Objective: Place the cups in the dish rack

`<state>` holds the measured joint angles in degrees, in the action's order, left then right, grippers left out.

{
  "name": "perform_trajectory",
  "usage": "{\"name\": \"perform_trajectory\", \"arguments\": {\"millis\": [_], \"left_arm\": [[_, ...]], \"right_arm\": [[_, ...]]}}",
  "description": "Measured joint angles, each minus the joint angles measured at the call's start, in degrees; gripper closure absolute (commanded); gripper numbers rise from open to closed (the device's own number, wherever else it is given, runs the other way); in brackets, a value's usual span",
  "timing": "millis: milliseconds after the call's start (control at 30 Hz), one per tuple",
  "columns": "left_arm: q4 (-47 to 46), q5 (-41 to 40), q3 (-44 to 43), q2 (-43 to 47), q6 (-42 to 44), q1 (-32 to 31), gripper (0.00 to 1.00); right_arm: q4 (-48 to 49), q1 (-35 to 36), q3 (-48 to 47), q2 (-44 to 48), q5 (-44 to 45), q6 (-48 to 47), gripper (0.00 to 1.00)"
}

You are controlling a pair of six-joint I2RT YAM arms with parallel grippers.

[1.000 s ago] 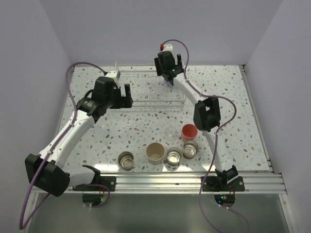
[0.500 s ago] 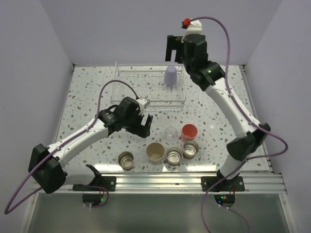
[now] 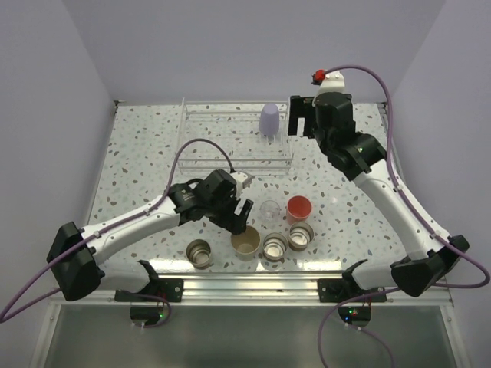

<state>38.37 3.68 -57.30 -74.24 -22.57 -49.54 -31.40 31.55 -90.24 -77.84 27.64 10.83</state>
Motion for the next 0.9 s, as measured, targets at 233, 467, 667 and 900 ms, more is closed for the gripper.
{"name": "perform_trajectory", "arguments": {"millis": [233,467,667,900], "left_arm": [[0.3,-1.8,3.2,0.3,-2.6,-2.0,0.38],[-1.6,-1.4,3.1,-2.9,-2.4,-2.1,1.00],[1.9,-5.5,-9.8,-11.0,1.6,-1.7,1.00],[4.5,-14.6,-28.3,-10.4,6.0,11.6,1.00]], "right_arm": [[-1.2,0.0,1.7,0.2,0.1,0.1,0.02],[-1.8,0.0,2.5,1.0,0.1,0.3,0.02],[-4.2,0.0,-0.3,1.2,-0.9,1.0,0.02],[-4.6,0.0,-12.7,0.5,-9.1,4.3,0.02]]}}
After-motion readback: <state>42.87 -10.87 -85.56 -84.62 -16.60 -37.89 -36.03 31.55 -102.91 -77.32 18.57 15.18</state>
